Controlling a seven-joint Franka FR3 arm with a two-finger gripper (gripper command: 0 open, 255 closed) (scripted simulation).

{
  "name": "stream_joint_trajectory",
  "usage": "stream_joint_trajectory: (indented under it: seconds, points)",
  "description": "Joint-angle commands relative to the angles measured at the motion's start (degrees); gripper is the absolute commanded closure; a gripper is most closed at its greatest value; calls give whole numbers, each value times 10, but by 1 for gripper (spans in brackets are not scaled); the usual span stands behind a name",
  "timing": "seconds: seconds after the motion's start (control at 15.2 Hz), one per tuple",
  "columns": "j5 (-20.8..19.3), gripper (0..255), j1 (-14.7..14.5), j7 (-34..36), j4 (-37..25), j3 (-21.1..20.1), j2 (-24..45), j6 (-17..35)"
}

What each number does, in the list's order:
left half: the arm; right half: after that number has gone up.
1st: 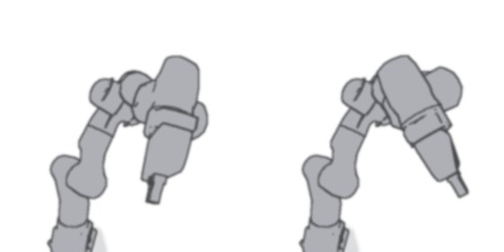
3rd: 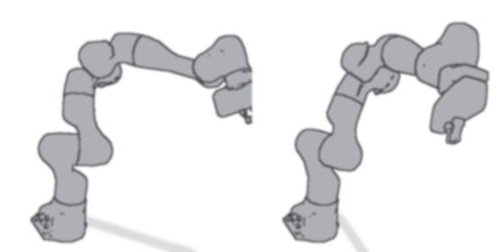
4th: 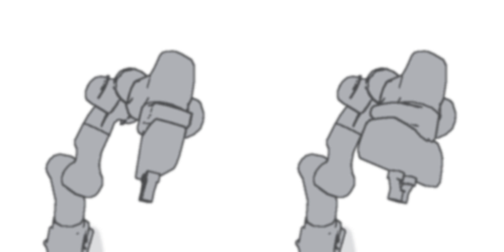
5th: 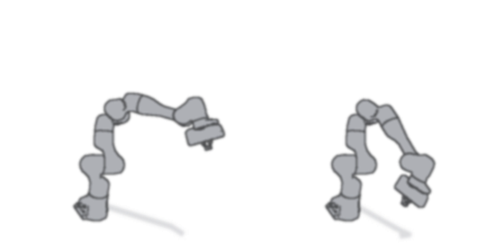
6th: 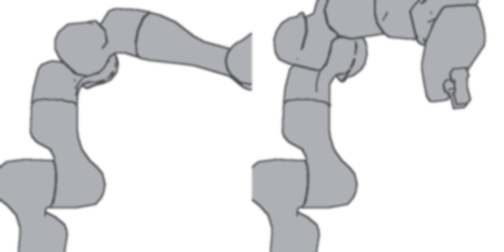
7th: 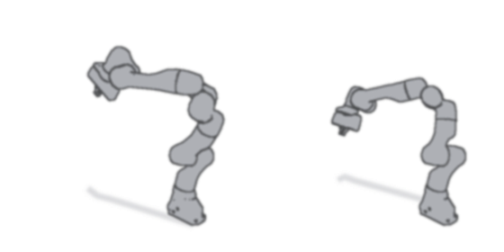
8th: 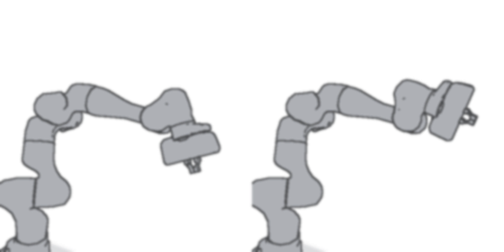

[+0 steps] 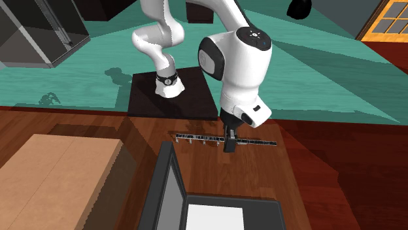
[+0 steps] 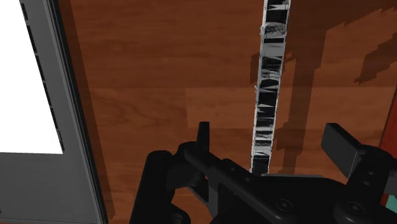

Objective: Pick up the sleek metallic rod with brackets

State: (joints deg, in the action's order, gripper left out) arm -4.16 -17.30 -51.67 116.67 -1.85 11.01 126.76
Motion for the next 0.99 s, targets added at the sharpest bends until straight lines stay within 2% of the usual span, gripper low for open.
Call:
stream_joint_trajectory:
  seconds: [0.0, 0.07, 0.13, 0.73, 0.92]
  points:
    - [-1, 0, 0, 0, 2, 0, 8, 9]
    - [-1, 0, 0, 0, 2, 0, 8, 9]
    - [-1, 255, 0, 0, 1, 0, 8, 10]
    - [-1, 255, 0, 0, 2, 0, 8, 9]
    - [1, 255, 0, -1, -7, 0, -4, -11]
